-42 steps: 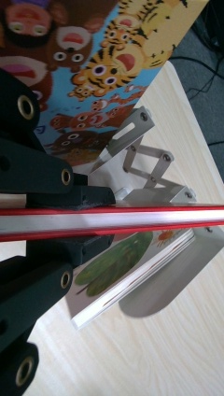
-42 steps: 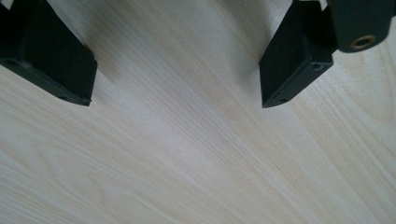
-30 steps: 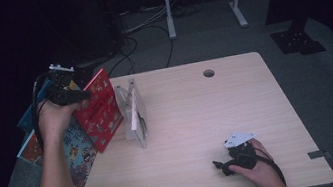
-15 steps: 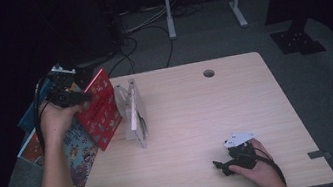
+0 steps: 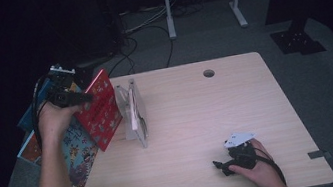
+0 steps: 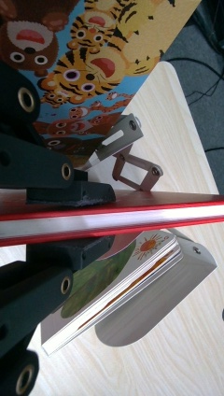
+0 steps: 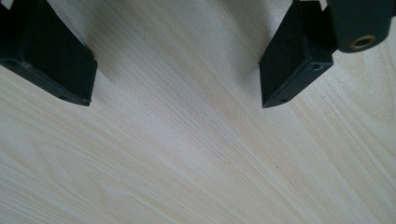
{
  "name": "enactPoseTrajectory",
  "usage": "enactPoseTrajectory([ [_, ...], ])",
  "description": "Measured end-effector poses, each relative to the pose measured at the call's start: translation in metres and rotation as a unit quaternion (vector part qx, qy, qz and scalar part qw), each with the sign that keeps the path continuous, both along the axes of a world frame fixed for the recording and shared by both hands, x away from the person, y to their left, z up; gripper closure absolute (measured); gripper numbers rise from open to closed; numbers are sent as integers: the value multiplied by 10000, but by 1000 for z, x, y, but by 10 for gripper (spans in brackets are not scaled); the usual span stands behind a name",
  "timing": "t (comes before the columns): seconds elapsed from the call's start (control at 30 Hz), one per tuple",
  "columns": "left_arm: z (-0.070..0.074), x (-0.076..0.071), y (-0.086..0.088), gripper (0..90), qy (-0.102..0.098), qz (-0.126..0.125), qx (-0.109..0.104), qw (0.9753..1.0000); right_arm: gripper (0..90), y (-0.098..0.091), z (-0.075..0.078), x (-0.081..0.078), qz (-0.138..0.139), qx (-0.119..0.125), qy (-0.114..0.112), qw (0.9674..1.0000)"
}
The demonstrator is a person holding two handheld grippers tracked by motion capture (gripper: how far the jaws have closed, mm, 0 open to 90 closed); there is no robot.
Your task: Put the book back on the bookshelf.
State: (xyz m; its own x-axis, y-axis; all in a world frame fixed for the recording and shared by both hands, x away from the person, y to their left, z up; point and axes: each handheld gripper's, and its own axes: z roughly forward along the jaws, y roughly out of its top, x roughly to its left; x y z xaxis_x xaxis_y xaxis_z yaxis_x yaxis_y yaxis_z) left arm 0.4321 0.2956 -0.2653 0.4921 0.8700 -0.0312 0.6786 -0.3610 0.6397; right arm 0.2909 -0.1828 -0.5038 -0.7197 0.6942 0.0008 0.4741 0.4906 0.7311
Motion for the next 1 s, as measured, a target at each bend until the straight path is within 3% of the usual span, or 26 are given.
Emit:
enactPoseTrajectory([
  [0.2,7,-3,3,706,86,-11,66,9999,104,0,0,0,15,-10,-3,10000],
  [0.4,11,-10,6,692,43,-20,96,9999,104,0,0,0,2,-4,1,10000],
  [1.0,28,-20,6,729,61,-122,329,9994,104,0,0,0,-3,1,4,10000],
])
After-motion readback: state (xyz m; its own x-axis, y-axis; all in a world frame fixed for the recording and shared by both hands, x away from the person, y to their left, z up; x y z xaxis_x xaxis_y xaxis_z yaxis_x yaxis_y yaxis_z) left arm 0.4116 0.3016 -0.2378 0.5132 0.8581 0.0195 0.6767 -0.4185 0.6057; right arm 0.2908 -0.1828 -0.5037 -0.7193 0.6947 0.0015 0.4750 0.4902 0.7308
